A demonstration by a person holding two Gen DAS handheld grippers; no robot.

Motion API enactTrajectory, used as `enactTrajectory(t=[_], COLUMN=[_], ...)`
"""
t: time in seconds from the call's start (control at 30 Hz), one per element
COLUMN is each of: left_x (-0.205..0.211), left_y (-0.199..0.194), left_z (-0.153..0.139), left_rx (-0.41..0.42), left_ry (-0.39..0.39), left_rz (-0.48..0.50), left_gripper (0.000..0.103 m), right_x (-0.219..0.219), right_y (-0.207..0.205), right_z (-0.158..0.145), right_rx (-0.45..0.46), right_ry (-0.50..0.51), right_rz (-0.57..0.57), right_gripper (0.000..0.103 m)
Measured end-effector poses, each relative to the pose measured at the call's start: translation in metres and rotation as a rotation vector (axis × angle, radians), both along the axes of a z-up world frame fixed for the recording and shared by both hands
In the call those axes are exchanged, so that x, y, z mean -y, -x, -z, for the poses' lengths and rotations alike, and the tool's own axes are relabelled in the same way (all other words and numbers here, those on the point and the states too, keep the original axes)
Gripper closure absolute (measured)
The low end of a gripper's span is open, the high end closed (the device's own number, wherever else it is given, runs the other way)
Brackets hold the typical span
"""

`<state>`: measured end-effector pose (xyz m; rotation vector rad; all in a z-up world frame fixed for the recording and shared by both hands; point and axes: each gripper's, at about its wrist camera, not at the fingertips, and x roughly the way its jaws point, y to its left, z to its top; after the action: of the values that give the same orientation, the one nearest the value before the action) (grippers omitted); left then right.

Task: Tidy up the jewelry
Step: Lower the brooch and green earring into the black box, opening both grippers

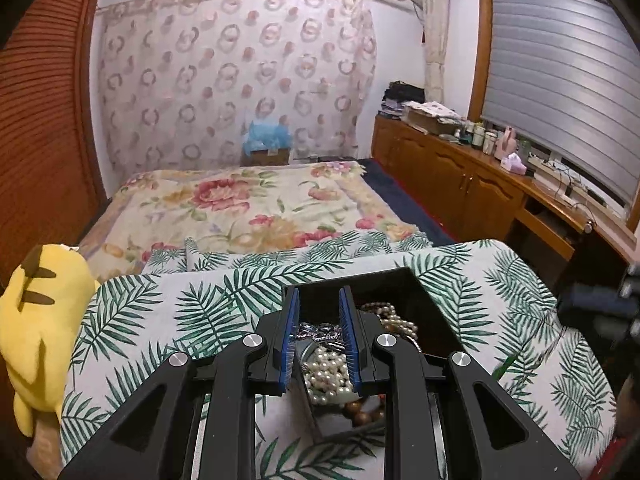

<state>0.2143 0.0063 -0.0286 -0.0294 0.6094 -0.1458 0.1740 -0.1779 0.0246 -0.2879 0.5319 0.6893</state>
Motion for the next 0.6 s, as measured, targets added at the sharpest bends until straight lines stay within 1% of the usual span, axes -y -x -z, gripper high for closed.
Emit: enactTrajectory(t=[0.1, 0.2, 0.3, 0.5, 0.6], left_x=[-0.001, -0.001, 0.0, -0.002, -0.004], left_y=[-0.006, -0.009, -0.01, -0.005, 0.002], left_z=[0.002, 0.004, 0.006, 0.003, 0.003], left_rx=[-0.004, -0.009, -0.02, -0.01, -0.012], left_ry=[-0.001, 0.005, 0.006, 0.005, -0.002], left_rz=[-0.004, -0.005, 0.006, 0.008, 0.012], left_gripper=[0.084, 0.084, 0.083, 0.083, 0.081], right_x=[-0.004, -0.008, -0.013, -0.017, -0.019], right_y=[-0.013, -0.026, -0.036, -0.047, -0.054], right_z=[-0.005, -0.004, 0.003, 0.02, 0.032], right_rx=[0.01, -0.005, -0.02, -0.061, -0.091], right_ry=[0.0, -0.002, 0.006, 0.009, 0.012], right_rz=[0.007, 0.006, 0.007, 0.008, 0.008], right_gripper=[0.101, 0.101, 0.101, 0.101, 0.101])
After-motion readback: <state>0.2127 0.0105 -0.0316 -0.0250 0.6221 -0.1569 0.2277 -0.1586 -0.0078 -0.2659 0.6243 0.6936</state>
